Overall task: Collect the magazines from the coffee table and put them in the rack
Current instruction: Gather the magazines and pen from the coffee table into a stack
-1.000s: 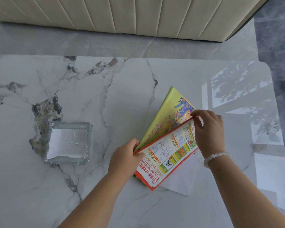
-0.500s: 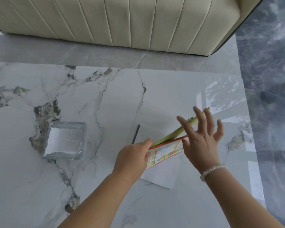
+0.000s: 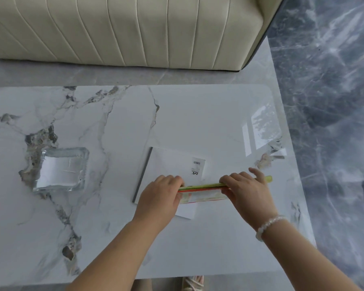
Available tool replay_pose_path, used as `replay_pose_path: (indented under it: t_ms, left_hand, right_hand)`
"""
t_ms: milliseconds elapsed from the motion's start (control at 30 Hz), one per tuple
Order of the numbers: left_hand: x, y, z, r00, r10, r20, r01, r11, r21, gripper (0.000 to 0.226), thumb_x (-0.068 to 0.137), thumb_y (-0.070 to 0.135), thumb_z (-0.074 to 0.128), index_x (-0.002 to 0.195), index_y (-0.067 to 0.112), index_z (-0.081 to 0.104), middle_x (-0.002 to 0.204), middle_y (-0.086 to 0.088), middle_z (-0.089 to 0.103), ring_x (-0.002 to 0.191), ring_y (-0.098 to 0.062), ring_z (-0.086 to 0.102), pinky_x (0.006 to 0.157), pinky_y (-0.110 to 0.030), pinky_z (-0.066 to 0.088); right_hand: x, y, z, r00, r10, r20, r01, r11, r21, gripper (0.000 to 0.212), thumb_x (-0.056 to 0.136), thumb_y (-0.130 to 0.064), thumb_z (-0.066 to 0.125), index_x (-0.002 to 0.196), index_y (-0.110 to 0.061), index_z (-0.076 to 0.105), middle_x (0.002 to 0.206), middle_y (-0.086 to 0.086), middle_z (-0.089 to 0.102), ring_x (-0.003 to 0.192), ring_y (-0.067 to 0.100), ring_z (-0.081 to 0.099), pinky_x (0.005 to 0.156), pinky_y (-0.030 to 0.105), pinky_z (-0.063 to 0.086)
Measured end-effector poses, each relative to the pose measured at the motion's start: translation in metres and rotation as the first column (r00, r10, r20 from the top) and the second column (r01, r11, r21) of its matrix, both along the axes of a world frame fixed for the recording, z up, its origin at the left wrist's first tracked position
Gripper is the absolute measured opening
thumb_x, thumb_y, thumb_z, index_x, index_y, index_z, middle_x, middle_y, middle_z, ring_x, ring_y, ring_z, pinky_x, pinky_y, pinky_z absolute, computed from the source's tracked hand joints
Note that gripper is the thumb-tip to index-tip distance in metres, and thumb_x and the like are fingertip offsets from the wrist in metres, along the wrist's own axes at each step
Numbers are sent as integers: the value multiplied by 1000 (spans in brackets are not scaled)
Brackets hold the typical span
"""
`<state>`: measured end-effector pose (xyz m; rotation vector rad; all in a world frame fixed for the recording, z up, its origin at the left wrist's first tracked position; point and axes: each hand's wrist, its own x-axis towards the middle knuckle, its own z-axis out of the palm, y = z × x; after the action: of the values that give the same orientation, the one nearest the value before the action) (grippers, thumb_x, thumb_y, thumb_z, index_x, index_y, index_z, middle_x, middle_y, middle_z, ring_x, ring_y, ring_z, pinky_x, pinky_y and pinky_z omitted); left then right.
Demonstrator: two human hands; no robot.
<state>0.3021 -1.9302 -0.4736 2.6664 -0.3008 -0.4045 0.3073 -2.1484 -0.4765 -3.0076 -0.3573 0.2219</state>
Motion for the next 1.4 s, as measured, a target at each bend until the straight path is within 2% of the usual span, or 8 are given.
replay_pose_path:
  t_ms: [133,233,367,567,967,1067,1200,1400]
  left_hand:
    - [10,-2,-1,1000,23,-2,-23,994,-106,21,77,22,48,94,22,60,90,9,65,89,-17,57,74,-30,40]
    - [22,2,-6,935,314,-164,-350,888,-299,27,79,23,42,95,23,63,99,10,65,94,-11,56,81,-27,42]
    - [37,26,-50,745,595,-302,-638,767,-63,32,86,19,48,117,15,55,121,-3,60,109,-23,54,83,-29,39]
    - [22,52,-116,604,656,-452,-570,752,331,70,73,39,66,126,5,37,126,-16,51,114,-36,49,88,-40,45]
    - [5,32,-152,741,593,-315,-374,754,541,116,61,43,77,142,10,1,138,-17,31,124,-33,37,96,-39,38]
    - [6,35,-153,711,653,-260,-461,712,529,107,57,35,82,136,6,17,132,-19,34,119,-35,39,96,-39,39]
    - [7,50,-148,625,730,-276,-673,683,285,45,75,12,66,115,3,45,119,-19,43,88,-34,50,70,-36,40]
    - [25,64,-98,753,558,-349,-631,764,-138,10,87,13,48,91,8,56,87,-16,65,82,-35,59,61,-34,36]
  right_hand:
    - [-14,-12,0,999,-26,-43,28,999,38,11,75,-23,73,79,-25,62,63,-9,62,62,19,62,78,38,47]
    - [-20,-26,-6,998,-43,-34,44,999,23,10,76,-22,72,79,-25,62,63,-9,62,61,20,61,74,36,46]
    - [-28,-42,-19,997,-70,-13,71,997,17,14,74,-20,75,80,-26,63,66,-10,64,64,20,62,78,38,46]
    - [-21,-50,-36,994,-97,41,95,994,60,12,76,-19,73,83,-25,65,74,-10,66,76,22,62,94,43,38]
    - [-10,-56,-48,988,-76,138,58,990,132,7,82,-27,57,85,-23,63,78,-10,66,79,22,61,94,46,37]
    - [-8,-57,-50,986,-67,151,48,991,126,8,82,-26,58,85,-22,63,79,-9,66,80,23,61,94,47,37]
    - [-7,-56,-51,988,-54,145,36,992,123,9,81,-26,57,85,-22,64,79,-9,66,81,23,60,94,47,36]
    - [-15,-51,-25,995,-4,101,-8,993,117,5,81,-24,68,85,-24,65,76,-12,65,80,23,60,91,43,38]
